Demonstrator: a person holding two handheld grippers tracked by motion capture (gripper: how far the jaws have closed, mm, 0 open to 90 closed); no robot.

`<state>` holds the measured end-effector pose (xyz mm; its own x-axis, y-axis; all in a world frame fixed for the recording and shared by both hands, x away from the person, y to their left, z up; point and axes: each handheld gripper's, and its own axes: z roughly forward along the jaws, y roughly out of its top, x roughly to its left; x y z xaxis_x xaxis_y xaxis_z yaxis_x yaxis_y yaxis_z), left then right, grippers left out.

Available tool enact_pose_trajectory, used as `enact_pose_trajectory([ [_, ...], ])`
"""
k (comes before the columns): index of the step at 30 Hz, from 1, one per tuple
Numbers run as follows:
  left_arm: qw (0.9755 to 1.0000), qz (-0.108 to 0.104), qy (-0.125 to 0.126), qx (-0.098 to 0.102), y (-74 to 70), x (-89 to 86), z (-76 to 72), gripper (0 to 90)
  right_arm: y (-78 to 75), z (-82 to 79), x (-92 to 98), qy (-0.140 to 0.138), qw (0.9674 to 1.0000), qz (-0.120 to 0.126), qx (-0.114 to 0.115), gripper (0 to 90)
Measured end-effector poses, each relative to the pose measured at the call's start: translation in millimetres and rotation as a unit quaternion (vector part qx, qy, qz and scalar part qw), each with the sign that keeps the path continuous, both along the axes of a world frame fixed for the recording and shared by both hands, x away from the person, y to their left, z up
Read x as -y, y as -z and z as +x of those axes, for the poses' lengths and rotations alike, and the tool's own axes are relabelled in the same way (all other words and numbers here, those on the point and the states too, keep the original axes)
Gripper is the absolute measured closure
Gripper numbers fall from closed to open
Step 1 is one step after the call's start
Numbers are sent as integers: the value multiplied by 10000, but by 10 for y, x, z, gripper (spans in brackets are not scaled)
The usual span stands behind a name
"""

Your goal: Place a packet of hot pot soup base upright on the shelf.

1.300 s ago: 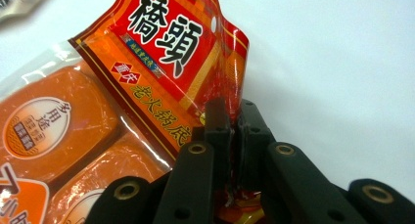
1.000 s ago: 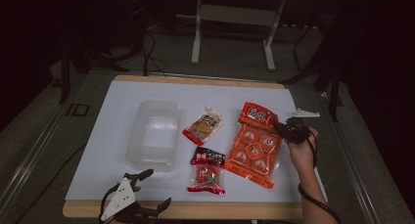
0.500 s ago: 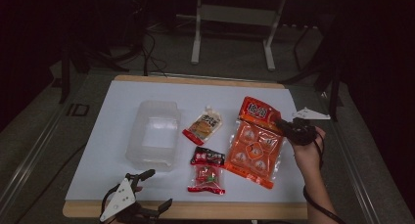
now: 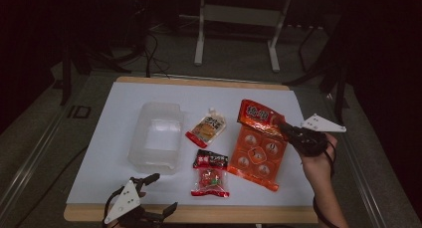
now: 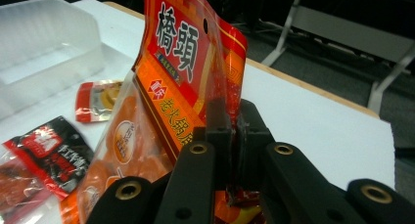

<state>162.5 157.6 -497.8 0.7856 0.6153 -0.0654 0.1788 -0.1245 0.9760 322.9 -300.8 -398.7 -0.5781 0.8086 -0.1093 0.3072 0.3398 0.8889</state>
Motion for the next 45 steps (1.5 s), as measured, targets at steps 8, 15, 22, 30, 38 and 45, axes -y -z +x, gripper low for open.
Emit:
enact_pose_trajectory([
  [8,9993,-238,267,-53,-177,119,23,40,-123,-195,-122,-336,9991,-8,266,867],
  [15,9994,-151,320,-30,-329,250,142,42,-171,-379,-166,-591,9975,-25,391,867],
  [22,9991,-25,424,-67,-511,567,355,41,-184,-538,-175,-837,9952,-119,499,866],
  [30,9989,196,422,-17,-638,984,770,36,-178,-612,-158,-944,9943,-93,487,866],
  [38,9989,184,429,-90,-479,1312,1149,46,-162,-658,-117,-997,9941,-67,424,865],
  [45,9979,366,524,-104,-343,1438,1449,46,-169,-683,-130,-1042,9935,-126,452,865],
])
